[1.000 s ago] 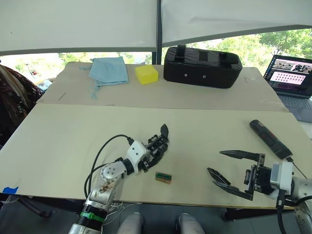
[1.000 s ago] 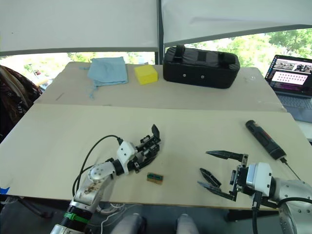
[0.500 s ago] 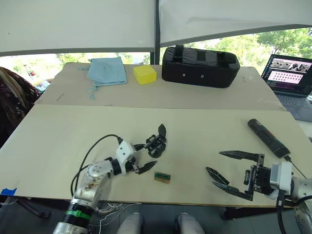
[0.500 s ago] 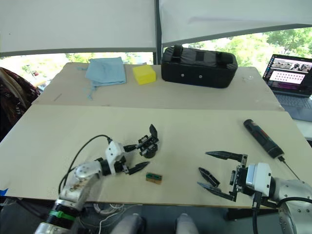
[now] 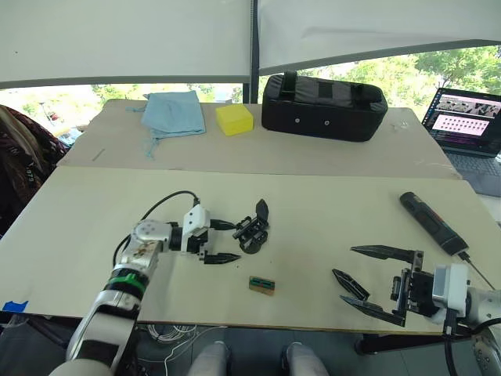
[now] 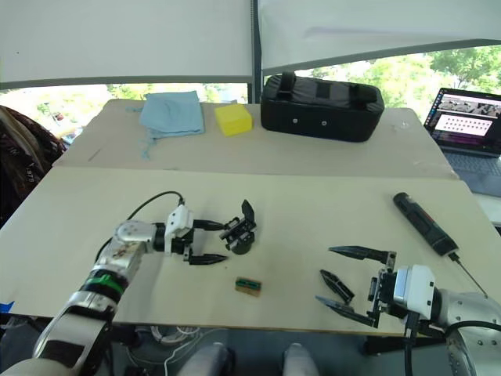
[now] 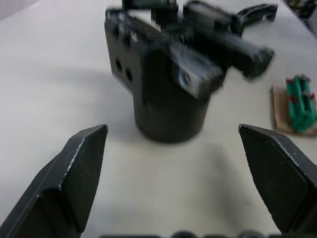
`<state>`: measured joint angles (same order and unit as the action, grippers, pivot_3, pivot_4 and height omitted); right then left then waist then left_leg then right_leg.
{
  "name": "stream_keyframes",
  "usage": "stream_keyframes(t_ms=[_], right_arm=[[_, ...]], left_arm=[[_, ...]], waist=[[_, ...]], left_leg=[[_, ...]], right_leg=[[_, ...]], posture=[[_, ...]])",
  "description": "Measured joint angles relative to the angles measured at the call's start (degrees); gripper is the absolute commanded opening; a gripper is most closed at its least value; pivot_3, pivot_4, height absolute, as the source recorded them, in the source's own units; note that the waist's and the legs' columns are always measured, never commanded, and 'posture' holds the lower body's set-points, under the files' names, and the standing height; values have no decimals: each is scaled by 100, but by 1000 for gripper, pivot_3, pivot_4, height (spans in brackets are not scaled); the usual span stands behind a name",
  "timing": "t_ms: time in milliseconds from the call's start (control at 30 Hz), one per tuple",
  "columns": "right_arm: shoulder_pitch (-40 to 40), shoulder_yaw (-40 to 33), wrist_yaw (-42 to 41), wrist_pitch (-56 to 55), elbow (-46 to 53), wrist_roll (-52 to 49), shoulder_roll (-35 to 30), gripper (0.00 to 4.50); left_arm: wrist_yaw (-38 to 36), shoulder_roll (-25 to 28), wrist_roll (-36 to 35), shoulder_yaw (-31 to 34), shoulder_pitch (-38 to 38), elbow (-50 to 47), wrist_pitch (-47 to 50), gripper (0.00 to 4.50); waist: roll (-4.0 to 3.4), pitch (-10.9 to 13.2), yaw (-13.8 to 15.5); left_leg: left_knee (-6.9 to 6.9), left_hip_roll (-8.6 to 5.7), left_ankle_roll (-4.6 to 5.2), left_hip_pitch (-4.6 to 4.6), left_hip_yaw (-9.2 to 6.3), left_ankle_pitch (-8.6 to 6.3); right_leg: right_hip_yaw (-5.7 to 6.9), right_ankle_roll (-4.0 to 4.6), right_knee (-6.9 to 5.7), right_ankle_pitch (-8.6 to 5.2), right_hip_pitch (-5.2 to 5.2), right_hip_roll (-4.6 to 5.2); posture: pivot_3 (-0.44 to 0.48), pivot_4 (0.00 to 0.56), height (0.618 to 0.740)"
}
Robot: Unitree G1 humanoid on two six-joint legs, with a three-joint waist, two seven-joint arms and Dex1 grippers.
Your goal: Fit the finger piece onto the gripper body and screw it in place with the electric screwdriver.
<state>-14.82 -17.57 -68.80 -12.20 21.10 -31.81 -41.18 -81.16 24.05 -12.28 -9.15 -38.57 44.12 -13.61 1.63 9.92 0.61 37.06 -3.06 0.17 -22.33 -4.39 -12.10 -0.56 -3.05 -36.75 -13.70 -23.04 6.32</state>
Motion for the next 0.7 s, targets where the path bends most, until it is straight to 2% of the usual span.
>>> stream_keyframes(t_ms=[200,400,500,567,600,700], right_arm=[[-194,-22,84,6,138,-1,-3,4500],[-346,-100,152,6,216,0,-4,4500],[-385,-102,174,6,234,0,-3,4500],[-387,-102,209,6,257,2,-4,4500],[-393,-108,232,6,270,2,-4,4500],[-406,-125,259,6,281,2,-6,4500]], left_arm=[[-191,-368,311,-37,-491,1110,-652,4473],[-179,-627,497,-4,-767,1732,-1195,4473],[-41,-758,538,87,-845,1906,-1401,3638],[-41,-810,538,151,-850,1943,-1383,2653],[-78,-822,532,167,-835,1947,-1381,2351],[-140,-776,484,274,-627,1702,-1354,2370]], waist=[[5,3,-32],[7,4,-12],[7,4,-11],[7,4,-18],[7,4,-21],[7,4,-45]], left_leg=[[2,-2,4,-1,0,-2],[8,-2,4,-3,-1,-2],[10,-2,5,-3,-1,-3],[10,-2,5,-3,-1,-3],[10,-3,5,-4,-1,-3],[9,1,6,-2,-3,-4]], right_leg=[[-3,-17,-2,-10,-2,-3],[-3,-21,-2,-9,-2,-2],[-3,-24,-3,-9,-1,-2],[-3,-30,-3,-13,-2,-3],[-3,-35,-4,-16,-2,-3],[-6,-32,-4,-14,-3,-4]], posture=[[0,150,740],[0,150,740],[0,150,740],[0,150,740],[0,150,740],[0,150,740]])
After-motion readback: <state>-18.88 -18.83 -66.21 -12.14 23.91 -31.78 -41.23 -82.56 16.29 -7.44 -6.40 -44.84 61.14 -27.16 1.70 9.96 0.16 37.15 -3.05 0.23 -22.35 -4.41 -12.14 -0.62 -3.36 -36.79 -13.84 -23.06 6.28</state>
